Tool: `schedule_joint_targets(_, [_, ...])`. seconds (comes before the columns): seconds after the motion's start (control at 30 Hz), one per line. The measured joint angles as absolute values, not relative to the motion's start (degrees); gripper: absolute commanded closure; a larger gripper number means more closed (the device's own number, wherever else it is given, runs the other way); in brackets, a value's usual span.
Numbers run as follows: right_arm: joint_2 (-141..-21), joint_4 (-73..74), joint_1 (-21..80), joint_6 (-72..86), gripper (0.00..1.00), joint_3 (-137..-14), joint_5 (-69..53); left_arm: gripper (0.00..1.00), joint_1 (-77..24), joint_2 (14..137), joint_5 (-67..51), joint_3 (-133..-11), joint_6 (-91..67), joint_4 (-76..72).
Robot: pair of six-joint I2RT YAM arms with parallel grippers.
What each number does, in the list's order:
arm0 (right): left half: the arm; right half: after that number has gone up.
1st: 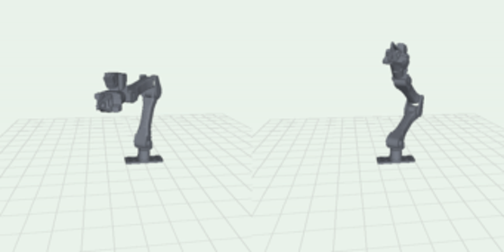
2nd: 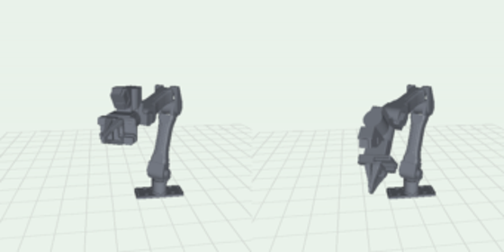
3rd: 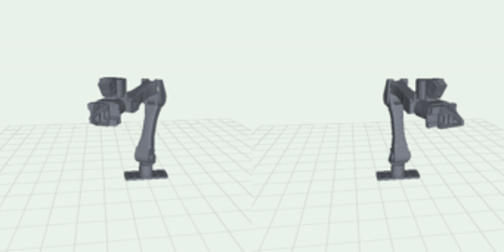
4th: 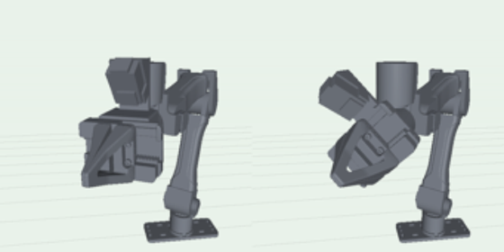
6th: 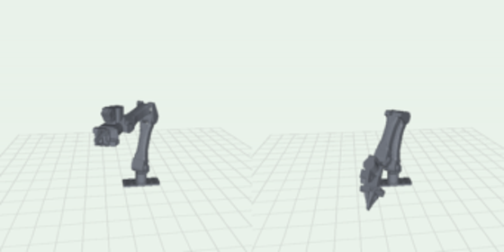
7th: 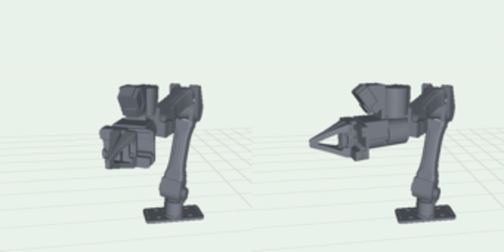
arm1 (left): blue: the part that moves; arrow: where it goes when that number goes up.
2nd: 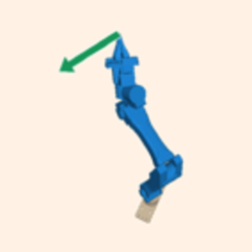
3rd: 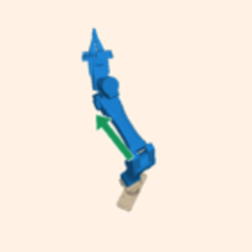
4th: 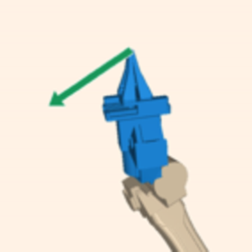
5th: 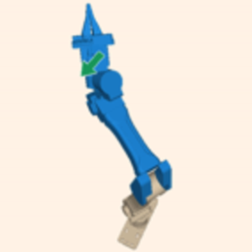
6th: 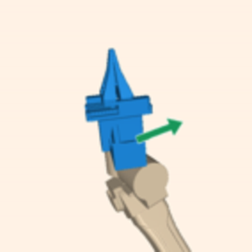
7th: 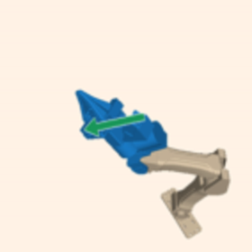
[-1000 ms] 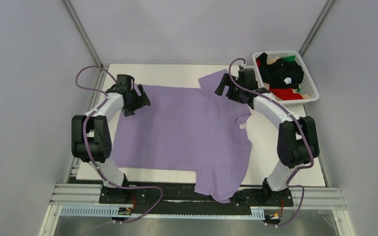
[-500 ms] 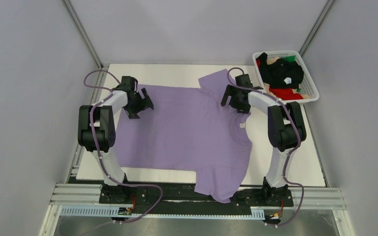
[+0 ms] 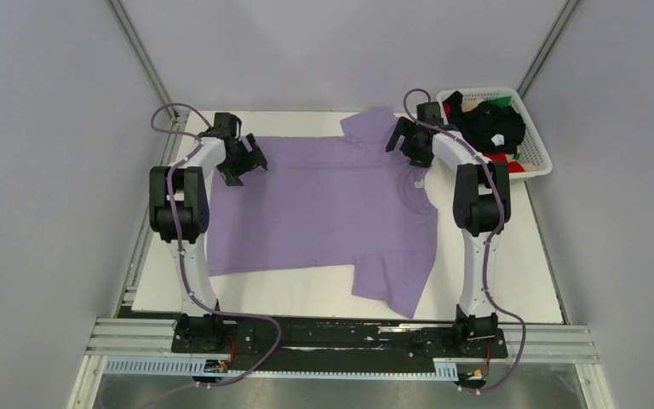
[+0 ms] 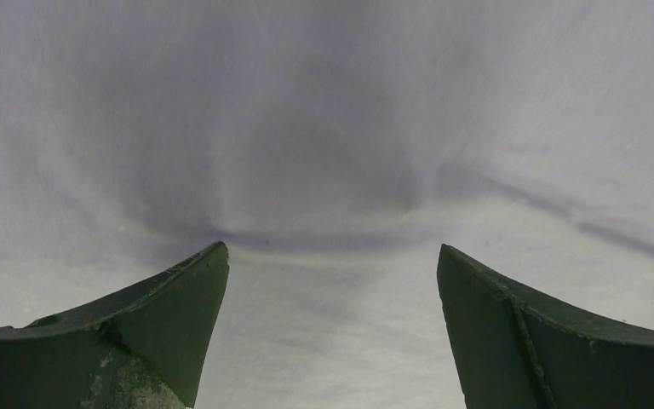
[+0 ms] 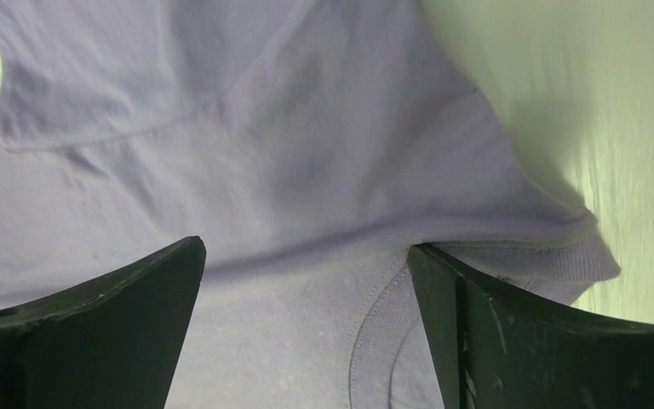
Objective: Fold and stack the t-shirts
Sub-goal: Flatten out the tshirt
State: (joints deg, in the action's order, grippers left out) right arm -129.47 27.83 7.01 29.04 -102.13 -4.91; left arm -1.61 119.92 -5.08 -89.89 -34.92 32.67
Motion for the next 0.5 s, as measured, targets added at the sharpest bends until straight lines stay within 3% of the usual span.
schedule_joint_targets(0.27, [-131.79,28.84,6.33,28.73,0.0,-106.67,-4.95,0.0,-1.52,121.69,-3.88,-93.47,-34.68,33.56])
schedule_joint_targets(0.37, [-127.7,29.34,6.35,28.36,0.0,-101.51,-4.25,0.0,-1.52,118.74,-2.04,-90.94,-34.35,34.04])
schedule_joint_targets(0.5, [-115.74,29.85,6.66,28.03,0.0,-90.43,-2.96,0.0,-1.8,105.01,0.91,-80.47,-34.46,35.18])
